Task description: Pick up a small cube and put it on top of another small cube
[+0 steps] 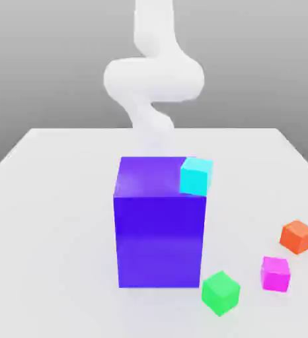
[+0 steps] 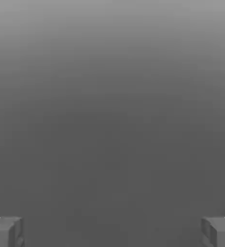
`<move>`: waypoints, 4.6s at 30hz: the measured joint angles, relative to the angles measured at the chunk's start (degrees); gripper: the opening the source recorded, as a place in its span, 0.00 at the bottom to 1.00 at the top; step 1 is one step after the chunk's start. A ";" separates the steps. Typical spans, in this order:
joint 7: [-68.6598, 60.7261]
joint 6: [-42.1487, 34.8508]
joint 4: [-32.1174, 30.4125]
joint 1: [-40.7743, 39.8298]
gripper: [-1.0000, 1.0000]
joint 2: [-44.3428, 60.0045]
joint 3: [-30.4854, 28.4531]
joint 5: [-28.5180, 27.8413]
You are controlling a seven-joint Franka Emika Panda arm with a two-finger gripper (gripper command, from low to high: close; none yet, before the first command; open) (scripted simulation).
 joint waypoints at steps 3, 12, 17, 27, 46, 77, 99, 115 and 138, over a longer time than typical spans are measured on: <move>-7.66 1.08 -0.72 4.76 0.50 3.11 -2.74 1.45; -30.28 4.23 -2.80 17.42 0.50 12.06 -9.90 6.64; -43.16 5.85 -3.92 23.71 0.50 17.13 -13.20 9.95; -69.18 8.98 -6.11 34.33 0.50 27.48 -17.71 16.99; -114.02 16.24 -10.70 45.63 0.50 45.38 -16.78 23.92; -142.88 34.94 -13.54 43.36 0.00 65.74 -7.29 15.40; -140.54 8.30 -13.60 42.16 0.00 41.91 -8.30 44.62; -118.99 -2.50 -13.46 38.99 0.00 17.20 -8.86 51.04; -77.39 3.45 -15.58 27.23 0.00 1.41 12.59 41.47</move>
